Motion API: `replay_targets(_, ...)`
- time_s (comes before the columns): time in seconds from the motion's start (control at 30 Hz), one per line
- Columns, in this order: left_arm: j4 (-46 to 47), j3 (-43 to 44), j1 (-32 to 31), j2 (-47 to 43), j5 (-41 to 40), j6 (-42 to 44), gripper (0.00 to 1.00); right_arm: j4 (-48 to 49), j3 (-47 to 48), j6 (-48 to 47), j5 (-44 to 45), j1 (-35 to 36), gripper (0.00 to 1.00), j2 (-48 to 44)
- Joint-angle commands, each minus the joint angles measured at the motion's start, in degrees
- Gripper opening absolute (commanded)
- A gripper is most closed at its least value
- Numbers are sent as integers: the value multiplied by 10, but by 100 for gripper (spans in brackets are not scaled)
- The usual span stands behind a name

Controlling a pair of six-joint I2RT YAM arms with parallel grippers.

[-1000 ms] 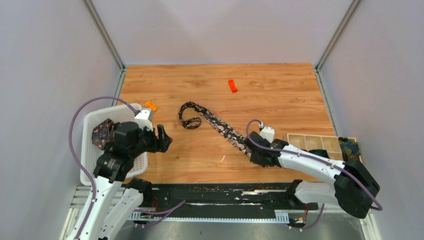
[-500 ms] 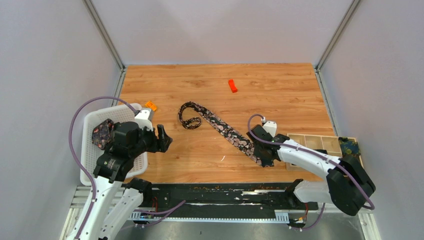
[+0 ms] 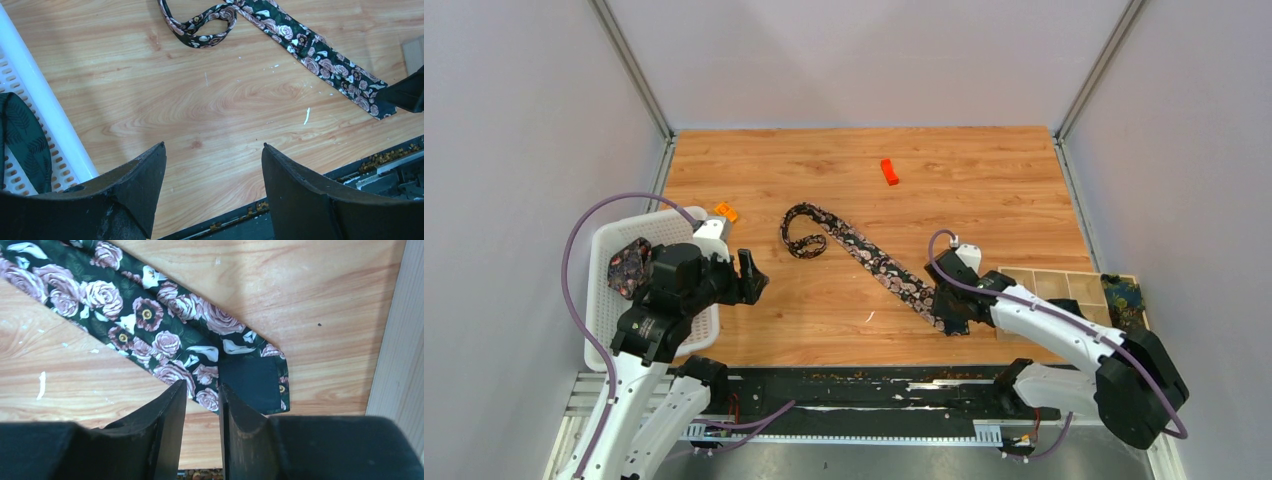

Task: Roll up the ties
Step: Flatten out the tie at the center of the board.

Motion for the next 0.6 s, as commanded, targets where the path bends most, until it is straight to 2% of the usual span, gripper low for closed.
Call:
replay_targets(0.0,5,3,-3,-2,-2,1,77,-29,8,11,-28,-2,31,-40)
replay_targets(0.13,5,3,-3,-4,-4,1,77,8,-20,17,-52,-2,29,-34)
replay_targets(0.3,4,3,-3,-5,-3,1,77,66,-39,-6,-89,-9,24,36)
replay_targets(0.57,4,3,-3,-9,-6,-1,77,63,0,-55,-82,-72,21,137)
